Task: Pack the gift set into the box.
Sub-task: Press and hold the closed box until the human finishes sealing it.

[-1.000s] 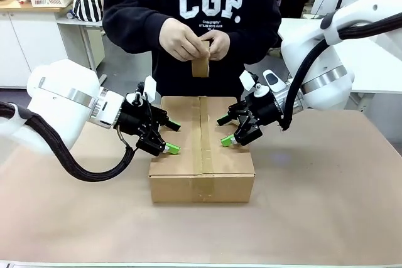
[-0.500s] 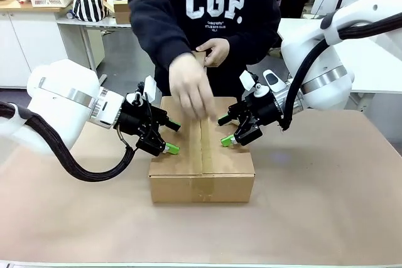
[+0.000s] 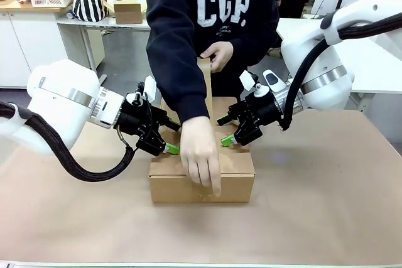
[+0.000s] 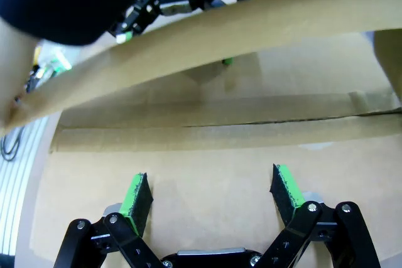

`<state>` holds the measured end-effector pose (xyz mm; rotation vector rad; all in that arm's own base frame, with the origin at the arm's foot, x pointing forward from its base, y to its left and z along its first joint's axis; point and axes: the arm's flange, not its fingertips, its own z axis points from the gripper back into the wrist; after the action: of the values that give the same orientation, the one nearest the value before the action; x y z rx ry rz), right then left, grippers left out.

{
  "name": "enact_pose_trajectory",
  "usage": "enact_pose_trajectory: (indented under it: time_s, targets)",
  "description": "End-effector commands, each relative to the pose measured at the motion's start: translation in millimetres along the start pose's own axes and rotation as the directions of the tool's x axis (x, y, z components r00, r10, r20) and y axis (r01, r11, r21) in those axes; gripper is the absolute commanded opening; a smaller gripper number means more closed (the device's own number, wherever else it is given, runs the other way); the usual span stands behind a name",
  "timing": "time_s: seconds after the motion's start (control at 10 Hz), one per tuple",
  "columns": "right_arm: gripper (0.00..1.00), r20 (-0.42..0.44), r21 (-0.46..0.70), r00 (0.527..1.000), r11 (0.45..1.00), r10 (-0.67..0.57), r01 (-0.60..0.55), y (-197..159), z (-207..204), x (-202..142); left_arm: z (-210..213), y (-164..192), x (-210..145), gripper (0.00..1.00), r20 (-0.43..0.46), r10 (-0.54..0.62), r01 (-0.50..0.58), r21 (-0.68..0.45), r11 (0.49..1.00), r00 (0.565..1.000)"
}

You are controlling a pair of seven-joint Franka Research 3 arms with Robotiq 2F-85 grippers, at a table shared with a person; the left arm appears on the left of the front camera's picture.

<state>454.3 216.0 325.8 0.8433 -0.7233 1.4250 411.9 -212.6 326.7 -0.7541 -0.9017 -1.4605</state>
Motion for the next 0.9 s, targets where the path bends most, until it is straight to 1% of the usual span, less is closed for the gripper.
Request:
enact_pose_trajectory:
  time_s: [0.0, 0.8]
  targets:
    - [1.00, -0.004, -0.001, 1.000, 1.000, -0.004, 0.004, -0.1, -1.2, -2.3, 0.3, -2.3, -4.5, 1.00, 0.001, 0.006, -0.006, -0.008, 1.000, 1.000]
    - [1.00, -0.004, -0.001, 1.000, 1.000, -0.004, 0.004, -0.1, -1.2, -2.3, 0.3, -2.3, -4.5, 1.00, 0.001, 0.006, -0.006, -0.008, 1.000, 1.000]
